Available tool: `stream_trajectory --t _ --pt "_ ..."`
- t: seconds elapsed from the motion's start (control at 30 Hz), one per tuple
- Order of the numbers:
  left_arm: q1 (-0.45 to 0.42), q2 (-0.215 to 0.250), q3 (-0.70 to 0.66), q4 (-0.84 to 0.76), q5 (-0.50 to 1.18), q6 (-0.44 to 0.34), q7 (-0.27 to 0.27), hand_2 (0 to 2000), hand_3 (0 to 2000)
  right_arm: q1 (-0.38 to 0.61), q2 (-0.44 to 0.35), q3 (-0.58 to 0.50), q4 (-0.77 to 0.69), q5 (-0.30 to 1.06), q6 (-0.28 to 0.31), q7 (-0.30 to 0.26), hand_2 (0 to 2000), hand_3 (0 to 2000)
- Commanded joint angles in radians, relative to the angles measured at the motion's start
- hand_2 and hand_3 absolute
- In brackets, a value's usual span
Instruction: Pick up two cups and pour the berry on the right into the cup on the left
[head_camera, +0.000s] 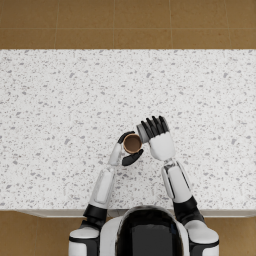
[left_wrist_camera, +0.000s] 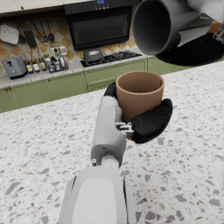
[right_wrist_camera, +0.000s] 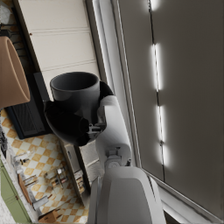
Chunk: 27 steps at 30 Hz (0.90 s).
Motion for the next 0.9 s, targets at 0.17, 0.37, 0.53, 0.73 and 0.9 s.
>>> stream_trajectory --t 0.17,0.37,0.53,0.73,0.9 --pt "0.017 0.011 -0.008 0.002 0.0 0.0 0.0 2000 1280 0.007 -0.012 0.004 0.023 0.16 -0.001 0.0 2000 1280" --pt "0.02 0.016 -0.013 0.007 0.0 0.0 0.0 2000 1280 -0.002 -0.016 0.015 0.043 0.352 -0.002 0.001 2000 1280" --pt "0.008 0.015 -0.01 0.016 0.0 0.001 0.0 2000 1280 -0.008 -0.022 0.043 0.061 0.512 -0.003 0.001 2000 1280" --pt "0.015 0.022 -0.018 -0.001 0.0 0.0 0.001 2000 1280 -0.016 -0.028 0.037 0.049 0.609 -0.005 0.002 2000 1280" --pt "0.002 0.019 -0.022 0.007 0.0 0.0 0.001 2000 1280 -0.039 -0.018 0.042 0.049 0.621 -0.012 -0.001 2000 1280"
